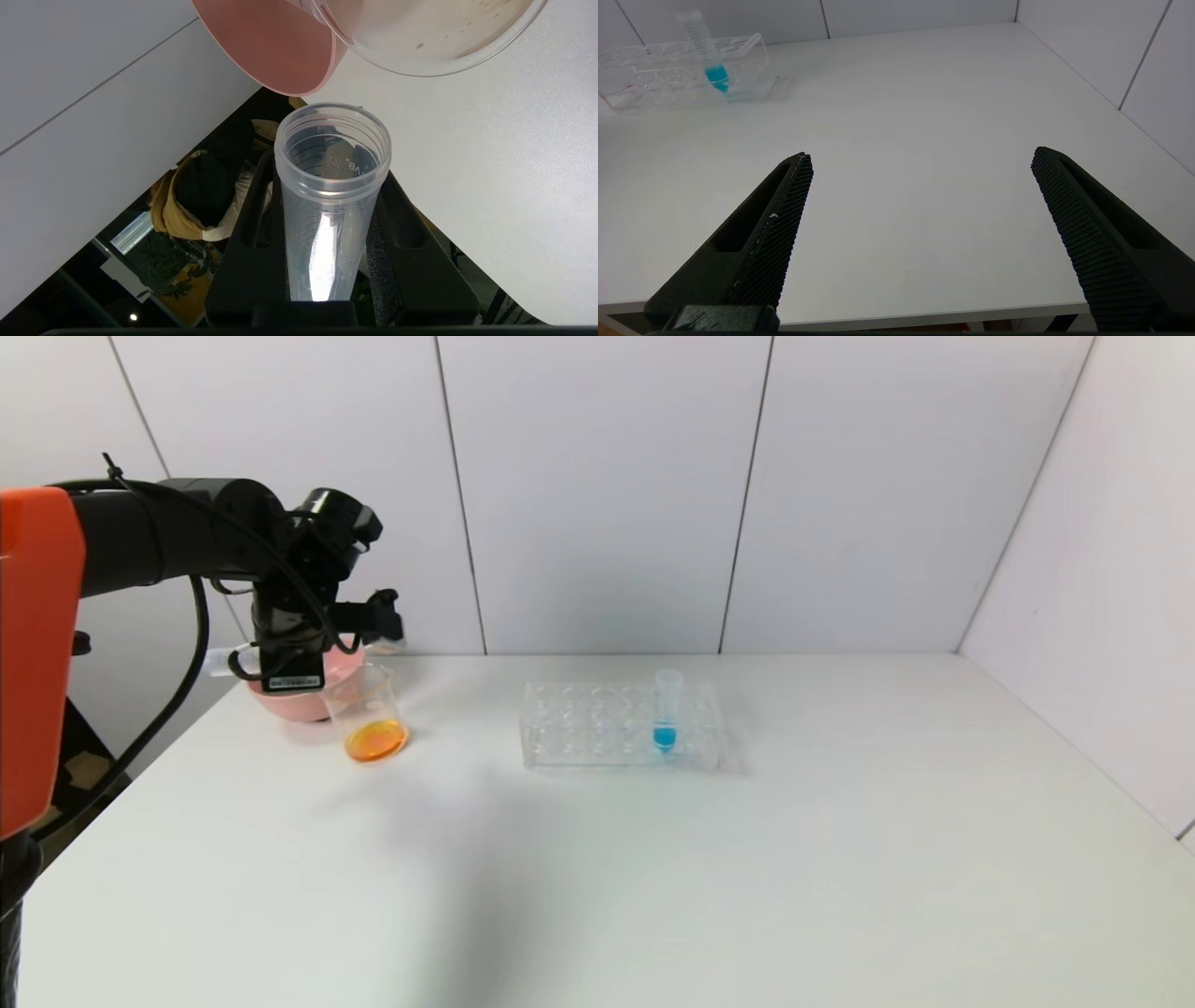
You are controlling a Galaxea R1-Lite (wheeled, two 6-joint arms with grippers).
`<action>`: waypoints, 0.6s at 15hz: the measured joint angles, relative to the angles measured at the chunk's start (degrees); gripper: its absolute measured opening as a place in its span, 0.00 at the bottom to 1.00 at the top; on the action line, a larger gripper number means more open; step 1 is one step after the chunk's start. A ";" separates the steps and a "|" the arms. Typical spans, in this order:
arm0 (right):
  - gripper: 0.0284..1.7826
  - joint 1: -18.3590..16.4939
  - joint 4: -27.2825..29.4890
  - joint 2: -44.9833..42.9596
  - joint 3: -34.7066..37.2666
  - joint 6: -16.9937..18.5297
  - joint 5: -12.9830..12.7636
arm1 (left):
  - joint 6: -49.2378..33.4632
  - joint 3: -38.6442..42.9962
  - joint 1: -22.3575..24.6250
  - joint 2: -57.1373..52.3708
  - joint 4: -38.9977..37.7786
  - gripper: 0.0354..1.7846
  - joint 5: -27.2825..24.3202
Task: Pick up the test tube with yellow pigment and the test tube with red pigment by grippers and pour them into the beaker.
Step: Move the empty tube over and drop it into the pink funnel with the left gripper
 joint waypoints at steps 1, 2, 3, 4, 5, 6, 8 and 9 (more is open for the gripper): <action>0.96 0.00 0.00 0.00 0.00 0.02 0.00 | -0.69 0.00 0.05 -0.44 -0.02 0.26 -1.27; 0.96 0.00 0.00 0.00 0.00 0.00 -0.02 | -1.93 0.20 0.22 -1.11 0.00 0.26 -3.52; 0.96 0.00 0.00 0.00 0.00 0.02 0.00 | -3.47 0.44 0.61 -1.88 -0.04 0.26 -6.25; 0.96 0.00 0.00 0.00 0.00 0.00 0.00 | -5.52 0.63 1.13 -2.60 -0.41 0.26 -9.59; 0.96 0.00 0.00 0.00 0.00 0.02 0.02 | -8.68 0.79 1.88 -3.23 -2.12 0.26 -13.80; 0.96 0.00 0.00 0.00 0.00 0.00 0.00 | -12.82 1.05 2.54 -3.69 -5.00 0.26 -18.10; 0.96 0.00 0.00 0.00 0.00 0.02 0.02 | -23.69 2.61 4.08 -4.90 -11.41 0.26 -26.40; 0.96 0.00 0.00 0.00 0.00 0.02 0.02 | -28.37 4.05 4.90 -5.90 -13.70 0.26 -28.88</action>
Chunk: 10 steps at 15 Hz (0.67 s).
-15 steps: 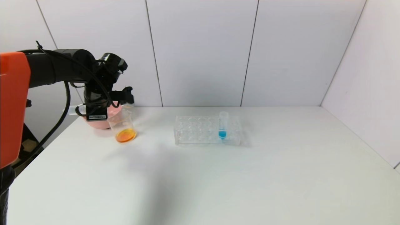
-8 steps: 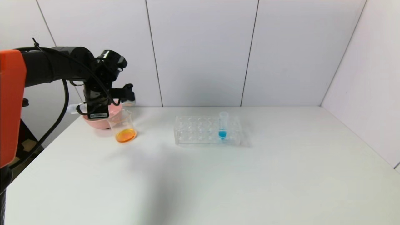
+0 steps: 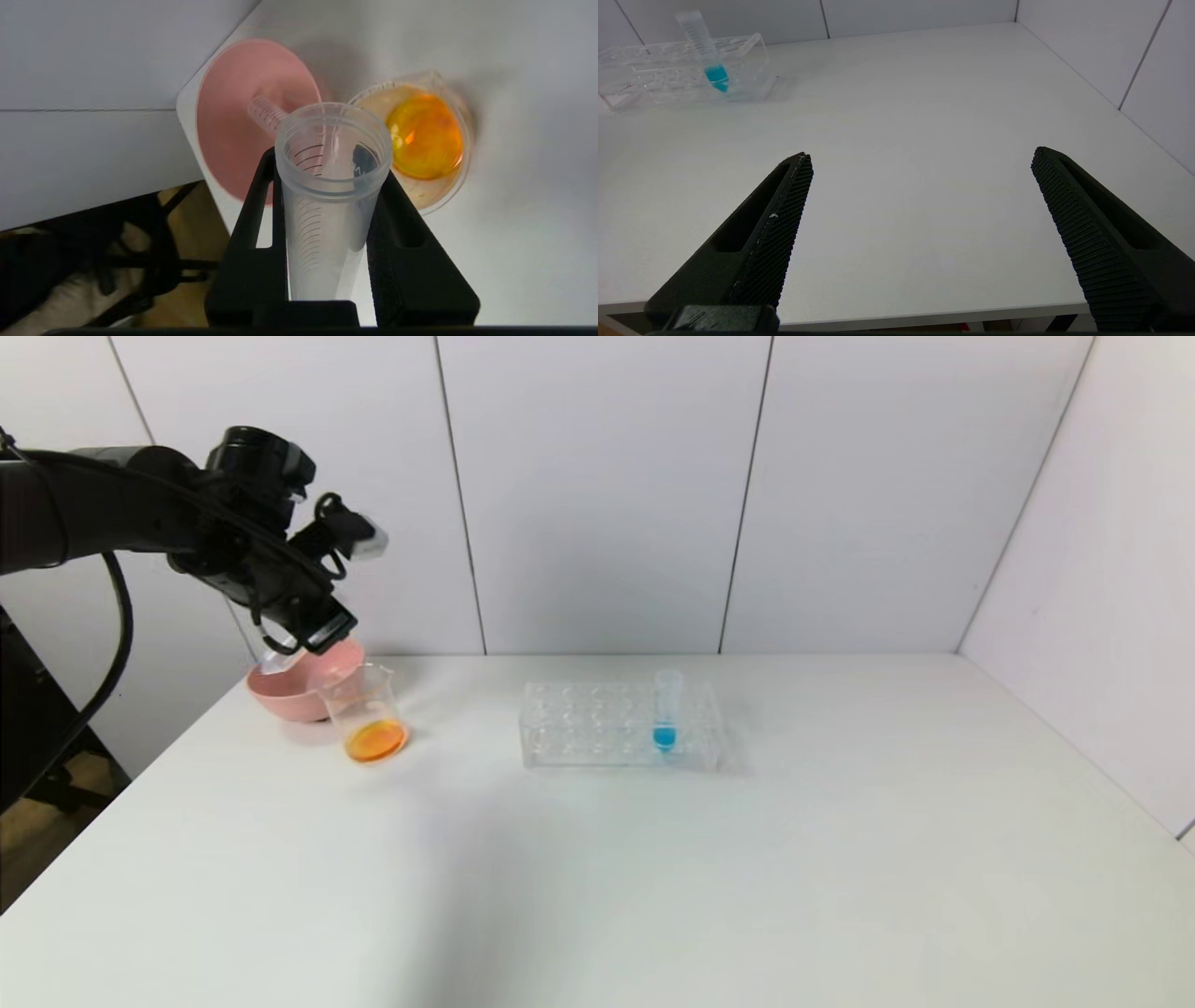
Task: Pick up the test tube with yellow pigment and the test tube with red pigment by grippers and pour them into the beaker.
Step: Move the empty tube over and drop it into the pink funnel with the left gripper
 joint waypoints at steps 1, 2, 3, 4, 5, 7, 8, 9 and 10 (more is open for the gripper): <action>0.96 0.00 0.00 0.00 0.00 0.00 0.00 | -4.72 2.16 0.94 -1.44 -2.21 0.26 -1.46; 0.96 0.00 0.02 0.00 0.00 -0.02 -0.02 | -8.81 5.10 1.79 -3.06 -4.71 0.26 -2.07; 0.96 0.00 0.00 0.00 0.00 0.00 -0.02 | -12.21 8.46 2.57 -4.71 -7.91 0.26 -2.57; 0.96 0.00 0.00 0.00 0.00 -0.02 -0.02 | -15.46 12.35 3.39 -6.51 -11.98 0.26 -3.12; 0.96 0.00 0.00 0.00 0.00 -0.02 -0.02 | -19.02 16.79 4.40 -8.52 -17.59 0.26 -3.64; 0.96 0.00 0.00 0.00 0.00 -0.02 0.00 | -26.73 25.33 6.50 -12.35 -29.07 0.26 -3.89; 0.96 0.00 0.00 0.00 0.00 0.00 0.00 | -31.10 29.99 7.63 -14.28 -35.02 0.26 -3.89; 0.96 0.00 0.02 0.00 0.00 -0.02 -0.02 | -34.73 34.29 8.73 -15.91 -40.23 0.26 -3.86; 0.96 0.00 0.00 0.00 0.00 0.00 -0.02 | -37.61 38.67 9.75 -17.40 -45.12 0.26 -3.84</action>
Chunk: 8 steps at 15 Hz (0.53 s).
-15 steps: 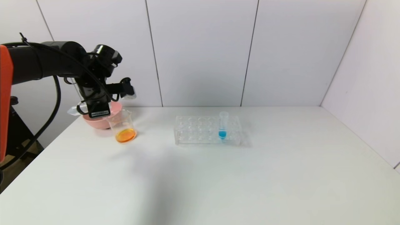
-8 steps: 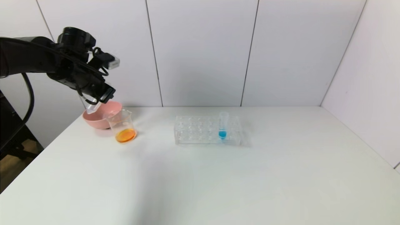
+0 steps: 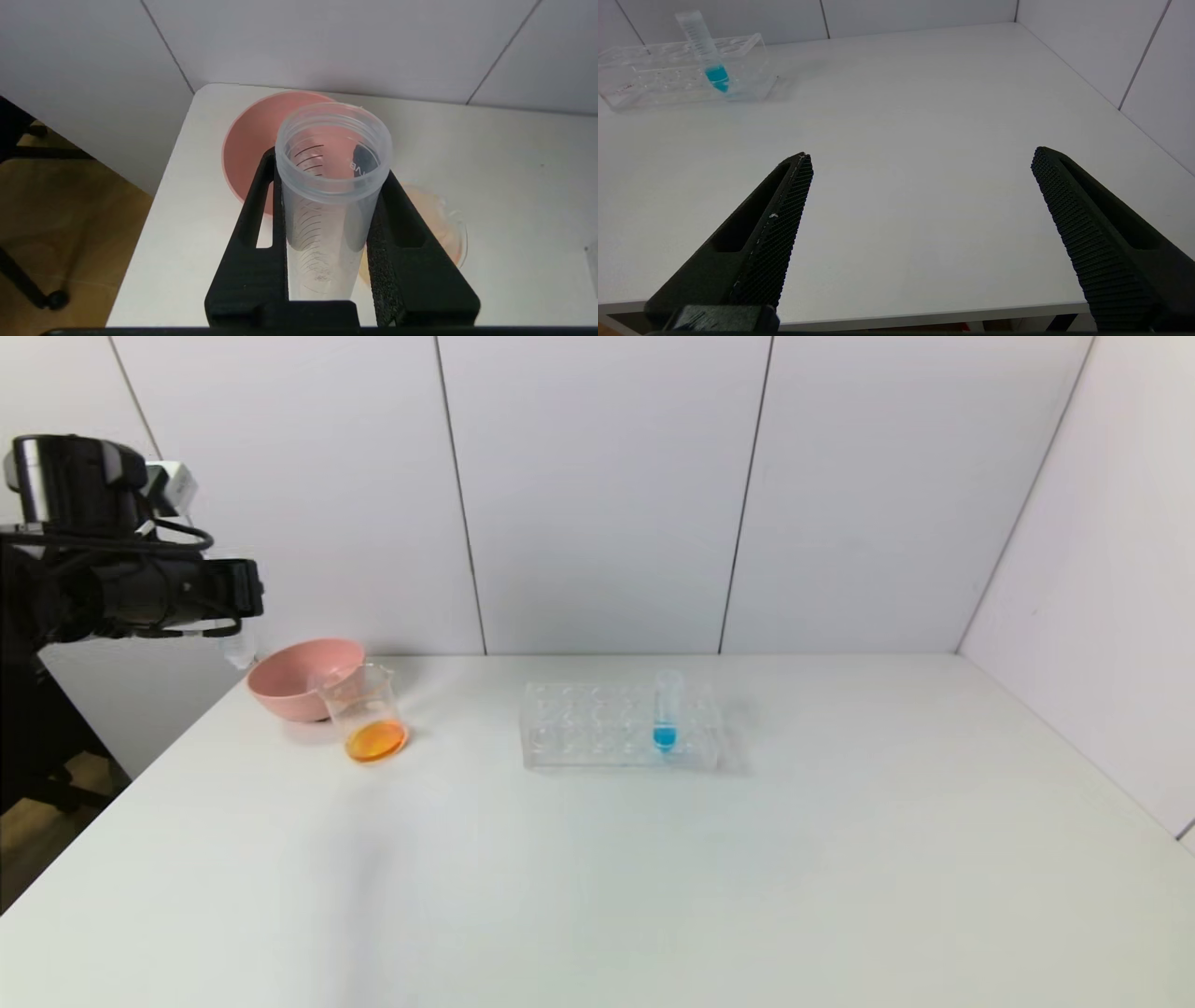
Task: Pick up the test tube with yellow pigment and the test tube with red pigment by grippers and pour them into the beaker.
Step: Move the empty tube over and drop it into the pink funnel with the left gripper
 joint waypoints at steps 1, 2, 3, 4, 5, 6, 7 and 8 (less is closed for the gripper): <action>0.96 0.00 0.00 0.00 0.00 0.00 0.00 | -2.38 4.55 0.94 -1.35 -5.29 0.26 0.02; 0.96 0.00 0.00 0.00 0.00 0.00 0.02 | -4.02 8.45 1.55 -2.32 -10.47 0.26 0.00; 0.96 0.00 0.00 0.00 0.00 0.00 0.00 | -5.19 11.69 1.93 -2.95 -16.03 0.26 0.00; 0.96 0.00 0.00 0.00 0.00 0.00 0.00 | -5.96 14.37 2.21 -3.08 -21.58 0.26 -0.05; 0.96 0.00 0.00 0.00 0.00 0.00 0.02 | -6.25 15.91 2.43 -2.76 -25.51 0.26 -0.05; 0.96 0.00 0.00 0.00 0.00 0.00 0.00 | -6.36 16.60 2.54 -2.04 -27.67 0.26 -0.11; 0.96 0.00 0.00 0.00 0.00 0.00 0.00 | -6.38 16.71 2.58 -0.94 -28.27 0.26 -0.11; 0.96 0.00 0.00 0.00 0.00 0.00 0.00 | -6.36 15.95 2.56 0.59 -28.38 0.26 -0.11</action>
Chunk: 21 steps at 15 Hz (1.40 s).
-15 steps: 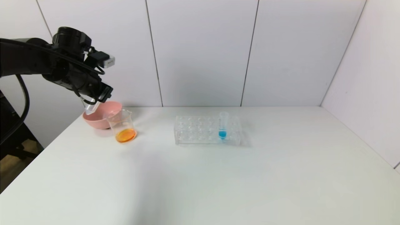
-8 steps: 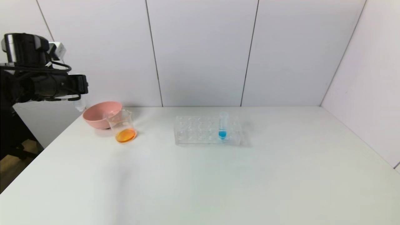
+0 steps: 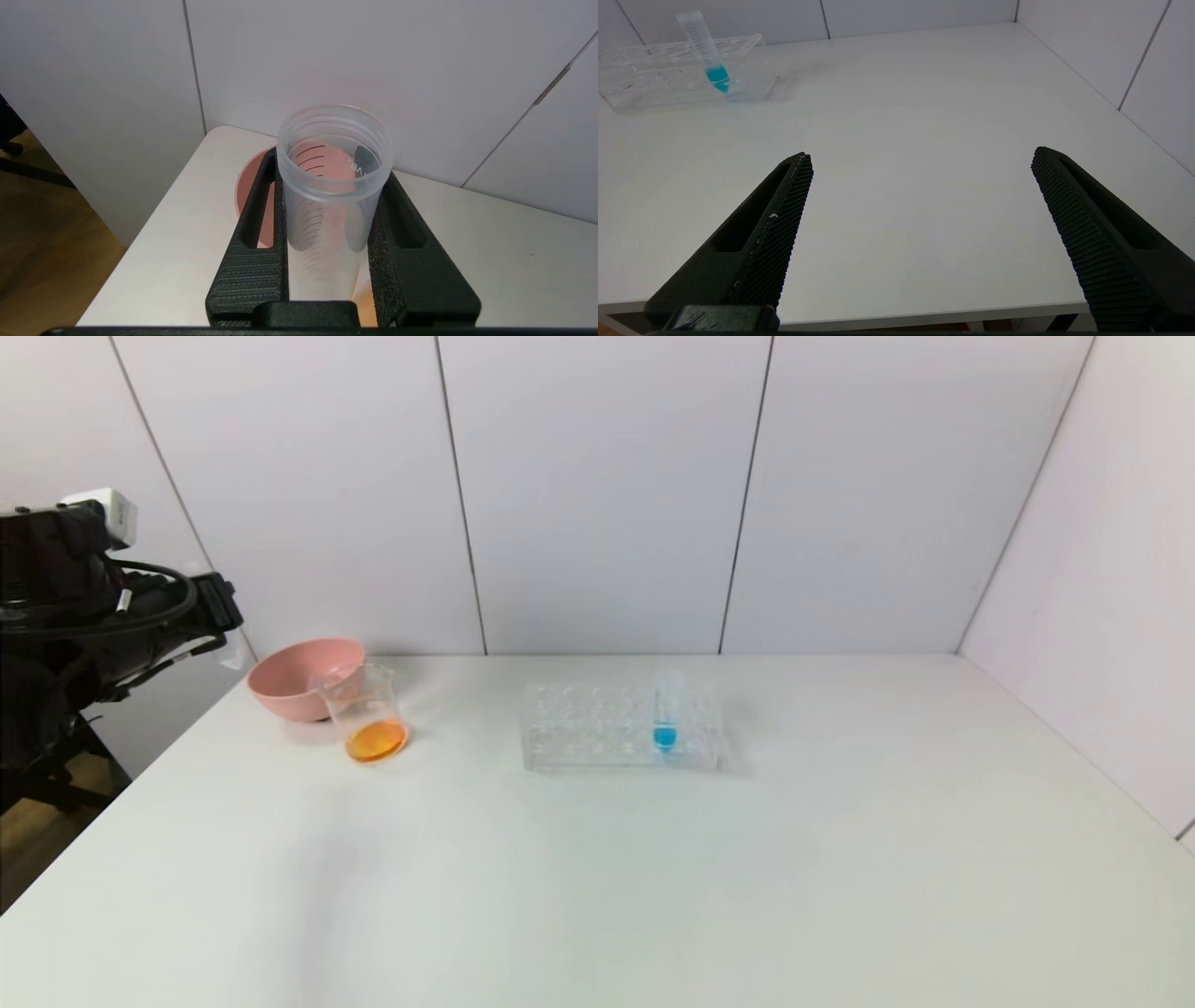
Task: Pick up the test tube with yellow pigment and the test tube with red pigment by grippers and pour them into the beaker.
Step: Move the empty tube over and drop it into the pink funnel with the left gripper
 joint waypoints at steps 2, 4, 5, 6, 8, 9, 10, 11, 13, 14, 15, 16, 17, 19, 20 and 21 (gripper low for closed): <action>0.96 0.00 0.00 0.00 0.00 0.00 0.00 | 0.21 -3.12 0.00 3.96 -0.17 0.26 0.11; 0.96 0.00 0.00 0.00 0.00 0.00 0.00 | 0.54 -8.08 0.00 9.36 -0.74 0.26 0.33; 0.96 0.00 0.00 0.00 0.00 0.00 0.00 | 1.06 -11.29 -0.02 12.59 -0.94 0.26 0.66; 0.96 0.00 0.00 0.00 0.00 -0.02 0.00 | 1.80 -14.62 -0.02 15.59 -1.08 0.26 1.07; 0.96 0.00 0.00 0.00 0.00 0.00 0.02 | 3.02 -21.54 0.04 21.49 -0.85 0.26 1.66; 0.96 0.00 0.00 0.00 0.00 0.00 0.00 | 3.28 -24.49 0.02 23.95 -0.39 0.26 1.74; 0.96 0.00 0.00 0.00 0.00 0.00 0.00 | 3.41 -27.01 0.00 26.10 0.18 0.26 1.93; 0.96 0.00 0.00 0.00 0.00 0.00 0.02 | 3.50 -29.17 0.00 28.00 0.57 0.26 2.29; 0.96 0.00 0.00 0.00 0.00 0.00 0.02 | 3.57 -32.43 0.00 31.28 0.93 0.26 2.93; 0.96 0.00 0.00 0.00 0.00 0.00 0.02 | 3.57 -33.55 -0.02 32.49 1.26 0.26 3.04; 0.96 0.00 0.00 0.00 0.00 0.00 0.00 | 3.66 -34.19 -0.07 33.29 1.76 0.26 3.06; 0.96 0.00 0.00 0.00 0.00 0.00 0.00 | 3.66 -34.62 -0.11 33.84 1.90 0.26 3.04; 0.96 0.00 0.00 0.00 0.00 0.00 0.00 | 3.68 -34.82 -0.11 34.21 1.95 0.27 3.04; 0.96 0.00 0.00 0.00 0.00 0.00 0.00 | 3.68 -34.85 -0.11 34.56 1.54 0.31 3.04; 0.96 0.00 0.00 0.00 0.00 -0.02 0.00 | 3.63 -34.82 -0.11 34.58 1.49 0.36 3.04; 0.96 0.00 0.00 0.00 0.00 -0.02 0.00 | 3.63 -34.74 -0.11 34.54 1.46 0.42 3.04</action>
